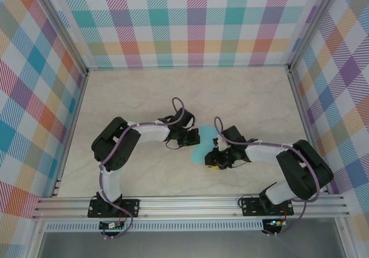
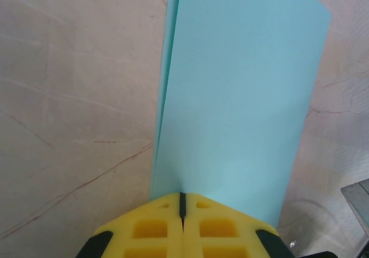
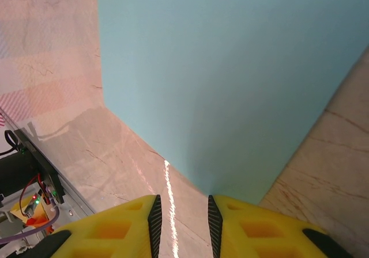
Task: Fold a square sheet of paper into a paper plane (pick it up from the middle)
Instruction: Fold the triangle a second time at the center of the table.
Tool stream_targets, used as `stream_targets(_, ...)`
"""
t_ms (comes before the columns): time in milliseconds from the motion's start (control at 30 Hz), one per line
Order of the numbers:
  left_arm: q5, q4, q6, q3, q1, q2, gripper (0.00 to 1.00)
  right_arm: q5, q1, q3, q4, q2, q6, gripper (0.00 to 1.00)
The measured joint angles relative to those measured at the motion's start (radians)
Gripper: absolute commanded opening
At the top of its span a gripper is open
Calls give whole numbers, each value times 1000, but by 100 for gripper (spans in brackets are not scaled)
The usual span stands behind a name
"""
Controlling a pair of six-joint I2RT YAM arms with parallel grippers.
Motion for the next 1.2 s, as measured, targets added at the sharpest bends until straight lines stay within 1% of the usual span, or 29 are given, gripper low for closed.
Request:
stream_targets(100,-8,-3,-5,0,-3,-4,0,69,0,13,-86,-61,-2,37)
stream_targets(133,-18,-5,-9,-1,-6,-9,2,106,0,26,-126,-89,-4,39)
stream_targets(167,-27,-6,-15,-5,-10,-14,5,140,-2,42,-158,-112,-8,40)
stream_targets(200,-42,-10,-23,-13,-15,-24,12,175,-8,63,-187,-132,-10,40)
stream_targets(300,-79,-50,-48,-52,-24,-75,21,255,-60,129,-245,-142,-11,40)
stream_targets(433,-132,-100,-69,-88,-25,-166,33,297,-122,178,-268,-92,-12,38)
stream_targets(500,-159,-110,-78,-106,-25,-219,35,296,-125,197,-269,-51,-16,37)
stream_targets(567,-176,-109,-84,-126,-25,-263,39,290,-125,218,-269,-9,-20,36)
stream_targets(700,-174,-98,-103,-178,-20,-306,47,288,-125,275,-268,63,-27,34)
stream_targets(733,-165,-95,-107,-188,-18,-306,47,287,-125,290,-267,78,-28,34)
stream_targets(800,-144,-85,-112,-203,-13,-301,48,285,-125,314,-261,105,-31,29)
stream_targets(967,-84,-35,-122,-204,-6,-264,49,267,-125,327,-242,130,-30,25)
stream_targets(1200,-40,-1,-134,-203,-4,-227,49,237,-125,327,-223,130,-30,26)
